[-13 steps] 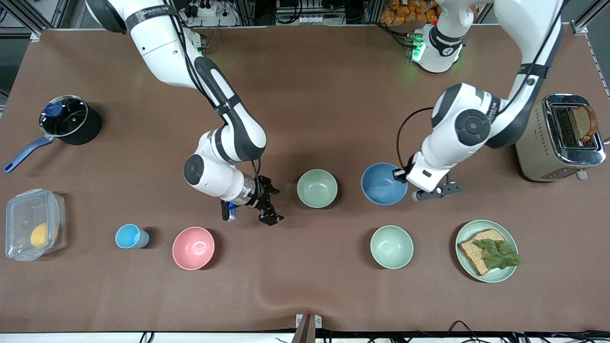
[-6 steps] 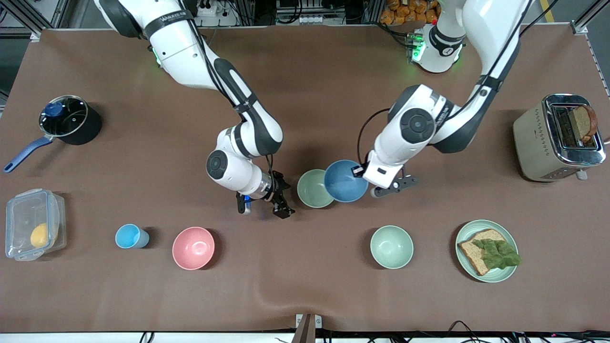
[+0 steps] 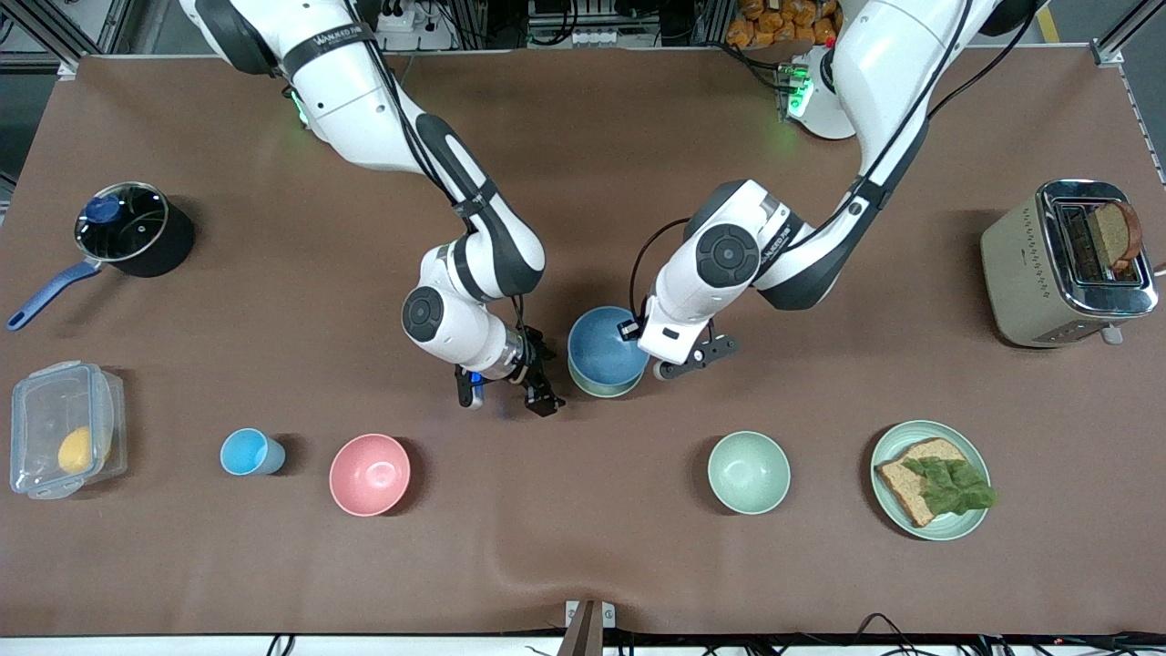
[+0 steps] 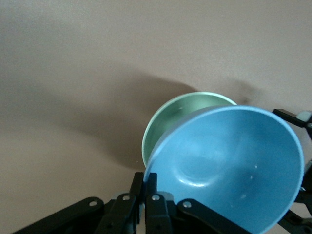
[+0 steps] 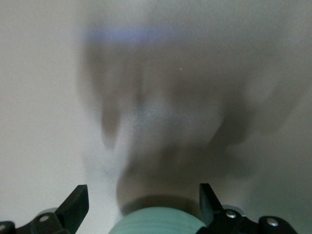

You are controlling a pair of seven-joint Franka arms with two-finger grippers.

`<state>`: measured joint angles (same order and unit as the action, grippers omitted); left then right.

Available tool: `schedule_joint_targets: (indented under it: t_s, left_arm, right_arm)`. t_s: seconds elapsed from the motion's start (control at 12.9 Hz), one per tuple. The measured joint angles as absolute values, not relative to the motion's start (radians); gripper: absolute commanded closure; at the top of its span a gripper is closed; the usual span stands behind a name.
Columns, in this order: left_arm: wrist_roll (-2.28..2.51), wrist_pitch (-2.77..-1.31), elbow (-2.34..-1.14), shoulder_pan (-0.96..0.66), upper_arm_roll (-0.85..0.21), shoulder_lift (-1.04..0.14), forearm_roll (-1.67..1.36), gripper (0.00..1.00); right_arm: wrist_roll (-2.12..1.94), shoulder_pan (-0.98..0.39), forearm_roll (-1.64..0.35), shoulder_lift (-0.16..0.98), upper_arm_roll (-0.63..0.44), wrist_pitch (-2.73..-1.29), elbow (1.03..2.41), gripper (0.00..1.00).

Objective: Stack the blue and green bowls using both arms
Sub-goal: 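Open the left gripper to release the blue bowl inside the green bowl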

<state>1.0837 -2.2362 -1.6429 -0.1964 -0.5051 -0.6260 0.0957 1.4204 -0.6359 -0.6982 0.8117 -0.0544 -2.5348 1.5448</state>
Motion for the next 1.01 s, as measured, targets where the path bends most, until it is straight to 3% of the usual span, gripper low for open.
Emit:
schedule_joint_targets:
  t_s: [1.01]
  left_arm:
    - [1.084,-2.288,-1.643,-0.206,-0.505,-0.687,0.134,1.0]
  right_arm:
    - [1.442,-0.637,-0.658,0.814,-0.059,-2.535,1.543,0.0]
